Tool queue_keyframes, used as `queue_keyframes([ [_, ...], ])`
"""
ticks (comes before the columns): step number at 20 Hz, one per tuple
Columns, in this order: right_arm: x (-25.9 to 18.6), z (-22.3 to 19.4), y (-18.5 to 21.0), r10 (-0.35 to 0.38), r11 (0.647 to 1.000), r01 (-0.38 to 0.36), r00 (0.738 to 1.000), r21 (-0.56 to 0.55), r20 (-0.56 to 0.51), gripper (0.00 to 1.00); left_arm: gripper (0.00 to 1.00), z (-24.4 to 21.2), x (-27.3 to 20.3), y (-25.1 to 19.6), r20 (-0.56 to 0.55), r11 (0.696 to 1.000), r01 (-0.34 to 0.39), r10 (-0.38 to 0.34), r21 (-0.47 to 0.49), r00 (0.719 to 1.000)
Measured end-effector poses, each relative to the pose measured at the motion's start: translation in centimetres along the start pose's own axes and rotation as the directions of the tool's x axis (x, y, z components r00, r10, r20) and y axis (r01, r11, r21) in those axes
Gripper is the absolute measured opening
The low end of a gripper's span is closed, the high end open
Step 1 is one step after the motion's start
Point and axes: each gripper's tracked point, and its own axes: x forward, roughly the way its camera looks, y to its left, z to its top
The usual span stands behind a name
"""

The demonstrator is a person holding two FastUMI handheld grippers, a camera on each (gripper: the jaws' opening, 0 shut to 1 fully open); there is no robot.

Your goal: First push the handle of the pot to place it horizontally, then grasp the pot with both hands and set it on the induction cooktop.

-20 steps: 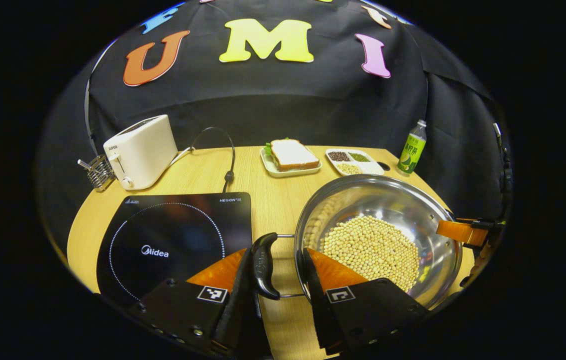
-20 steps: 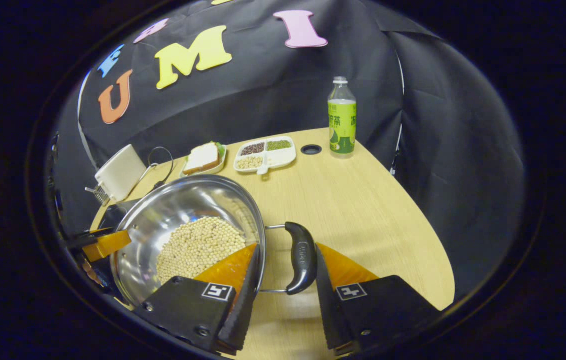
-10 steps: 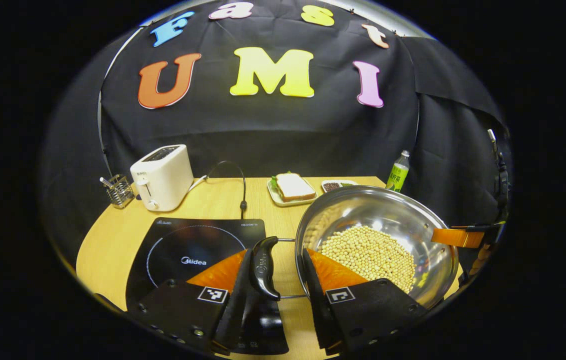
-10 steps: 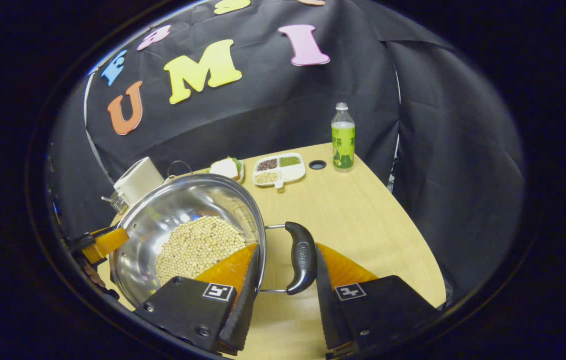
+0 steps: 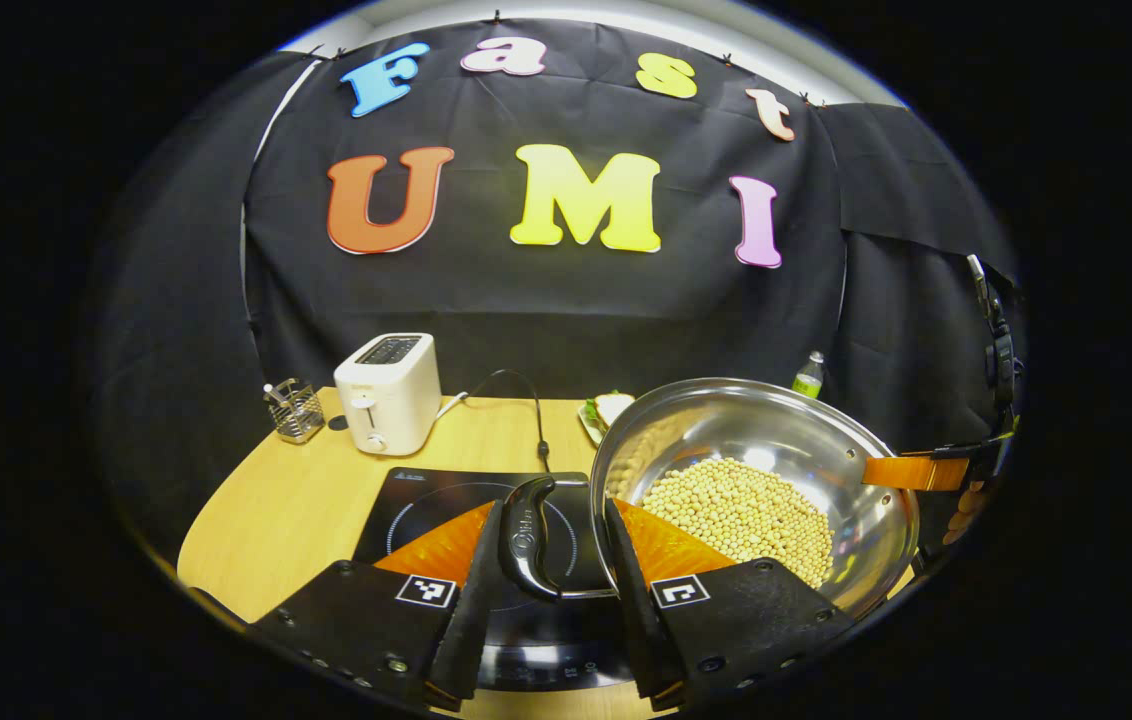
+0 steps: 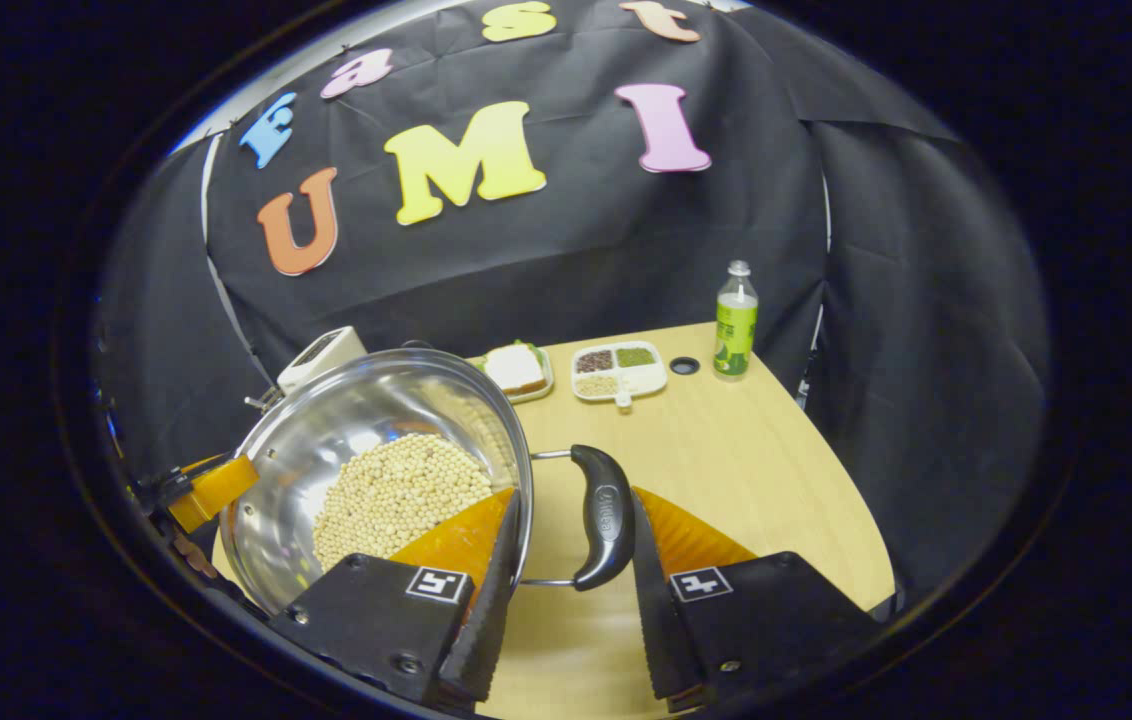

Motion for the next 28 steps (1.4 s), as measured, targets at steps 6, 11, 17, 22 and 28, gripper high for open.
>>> queue_keyframes([
  [6, 1.5, 0.9, 7.1, 0.060, 0.997, -0.060, 0.998, -0.046, 0.005, 0.60, 0.56, 1.6, -1.0, 6.2, 0.022, 0.997, -0.073, 0.073, -0.005, 0.997],
  [11, 3.5, 1.8, 11.9, 0.093, 0.993, -0.092, 0.996, -0.069, 0.009, 0.60, 0.56, 2.2, -1.0, 10.9, 0.024, 0.992, -0.125, 0.125, -0.023, 0.992],
  [17, 7.4, 1.4, 16.3, 0.117, 0.989, -0.119, 0.993, -0.087, -0.021, 0.58, 0.56, 1.8, 0.9, 15.8, 0.006, 0.983, -0.177, 0.177, -0.039, 0.984],
  [22, 11.7, -0.5, 18.4, 0.114, 0.987, -0.122, 0.991, -0.106, -0.075, 0.59, 0.56, -0.9, 3.9, 18.9, -0.036, 0.978, -0.207, 0.206, -0.039, 0.978],
  [28, 15.5, -2.5, 18.8, 0.083, 0.987, -0.099, 0.989, -0.127, -0.119, 0.60, 0.56, -3.7, 7.2, 20.2, -0.085, 0.976, -0.209, 0.204, -0.057, 0.975],
])
